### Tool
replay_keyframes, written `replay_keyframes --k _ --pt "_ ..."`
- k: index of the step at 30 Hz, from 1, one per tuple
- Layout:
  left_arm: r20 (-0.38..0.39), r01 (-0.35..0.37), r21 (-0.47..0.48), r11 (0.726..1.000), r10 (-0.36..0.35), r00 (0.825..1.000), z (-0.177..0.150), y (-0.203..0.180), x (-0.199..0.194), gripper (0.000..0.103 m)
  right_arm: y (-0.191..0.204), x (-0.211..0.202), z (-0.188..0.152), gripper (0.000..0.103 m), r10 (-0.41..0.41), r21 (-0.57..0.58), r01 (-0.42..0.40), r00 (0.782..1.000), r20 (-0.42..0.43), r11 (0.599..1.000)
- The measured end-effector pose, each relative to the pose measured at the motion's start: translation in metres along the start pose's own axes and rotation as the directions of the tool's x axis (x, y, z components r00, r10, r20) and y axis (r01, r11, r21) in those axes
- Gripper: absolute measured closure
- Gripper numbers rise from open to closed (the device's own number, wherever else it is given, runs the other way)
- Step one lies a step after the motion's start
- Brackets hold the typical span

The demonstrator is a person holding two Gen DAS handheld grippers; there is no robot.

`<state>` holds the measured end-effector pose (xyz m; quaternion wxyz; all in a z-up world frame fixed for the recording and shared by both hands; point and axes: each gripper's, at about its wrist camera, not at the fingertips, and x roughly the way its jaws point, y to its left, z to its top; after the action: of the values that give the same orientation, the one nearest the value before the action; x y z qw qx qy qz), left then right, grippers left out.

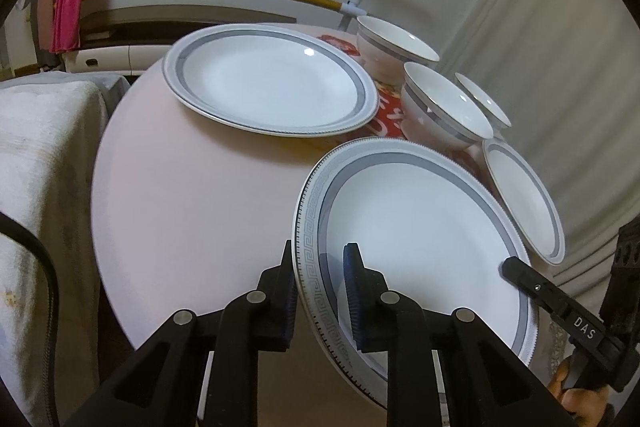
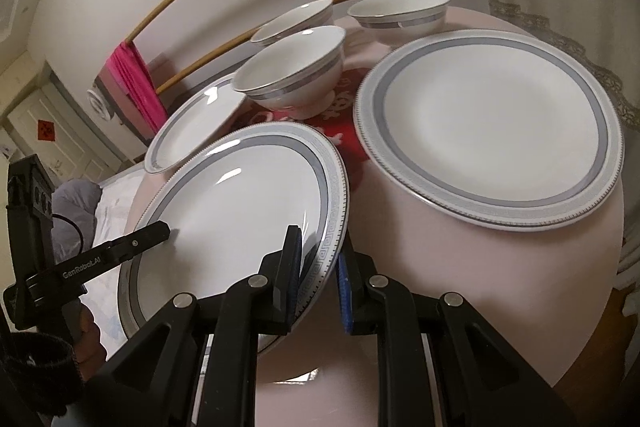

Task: Organize plates and bowls
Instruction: 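Close the left tool on the plate rim while the right tool grips it too, then carry the held plate with both tools over the other plate near the bowls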

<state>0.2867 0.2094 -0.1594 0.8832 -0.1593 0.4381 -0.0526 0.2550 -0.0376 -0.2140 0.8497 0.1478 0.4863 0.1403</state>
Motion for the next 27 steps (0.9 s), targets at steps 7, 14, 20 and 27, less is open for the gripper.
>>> replay_keyframes --k 7,14,20,27 --pt "0.027 -0.006 -0.007 1.0 0.006 1.0 -0.004 0.005 -0.018 0.087 0.012 0.001 0.0 0.086 0.026 -0.014 -0.026 1.0 -0.006 1.0" --pt "0.085 -0.032 -0.015 0.999 0.033 0.996 -0.003 0.011 -0.043 0.087 0.03 0.0 0.005 0.086 0.05 -0.036 -0.05 0.999 0.004 0.998" --pt "0.119 -0.057 -0.044 0.997 0.062 0.991 0.003 0.025 -0.055 0.087 0.053 0.01 0.018 0.086 0.076 -0.066 -0.075 0.997 0.007 0.995" --pt "0.16 -0.094 -0.072 0.993 0.104 0.982 0.02 0.045 -0.065 0.087 0.083 0.032 0.037 0.086 0.107 -0.108 -0.106 0.994 0.006 0.988"
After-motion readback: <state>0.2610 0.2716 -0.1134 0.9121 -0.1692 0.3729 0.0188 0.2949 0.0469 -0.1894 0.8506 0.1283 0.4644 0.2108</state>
